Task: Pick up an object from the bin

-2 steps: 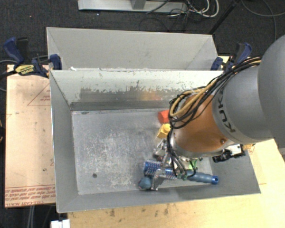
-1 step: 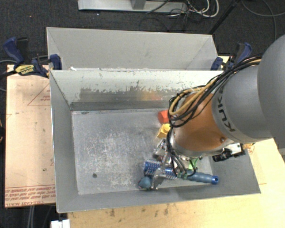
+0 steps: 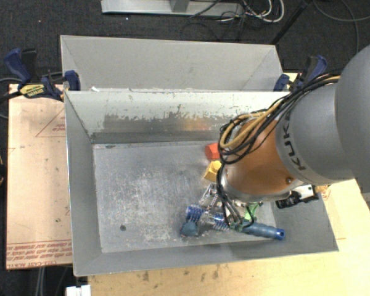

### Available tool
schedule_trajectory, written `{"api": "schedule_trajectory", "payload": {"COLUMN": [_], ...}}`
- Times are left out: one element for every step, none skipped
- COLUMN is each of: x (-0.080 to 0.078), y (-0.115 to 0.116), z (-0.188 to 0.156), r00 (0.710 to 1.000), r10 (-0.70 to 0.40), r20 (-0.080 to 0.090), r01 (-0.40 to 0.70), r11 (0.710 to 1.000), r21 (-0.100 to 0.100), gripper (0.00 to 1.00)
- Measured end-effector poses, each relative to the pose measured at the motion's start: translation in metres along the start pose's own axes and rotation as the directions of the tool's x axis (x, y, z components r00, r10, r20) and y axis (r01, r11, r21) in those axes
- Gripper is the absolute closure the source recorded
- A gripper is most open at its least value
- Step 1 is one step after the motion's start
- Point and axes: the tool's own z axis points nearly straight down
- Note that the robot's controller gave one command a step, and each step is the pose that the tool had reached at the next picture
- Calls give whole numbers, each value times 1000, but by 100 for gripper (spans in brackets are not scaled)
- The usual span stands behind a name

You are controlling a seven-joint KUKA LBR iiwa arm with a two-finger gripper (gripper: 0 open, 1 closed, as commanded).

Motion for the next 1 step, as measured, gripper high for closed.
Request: {"api": "schedule_trajectory", "payload": {"x": [-2], "y": [1], "z": [-60], "r00": [1000], "r10": [-1], "r20": [-4], "r01": [1], "r11": [1000], "r21": [3], "gripper": [100]}}
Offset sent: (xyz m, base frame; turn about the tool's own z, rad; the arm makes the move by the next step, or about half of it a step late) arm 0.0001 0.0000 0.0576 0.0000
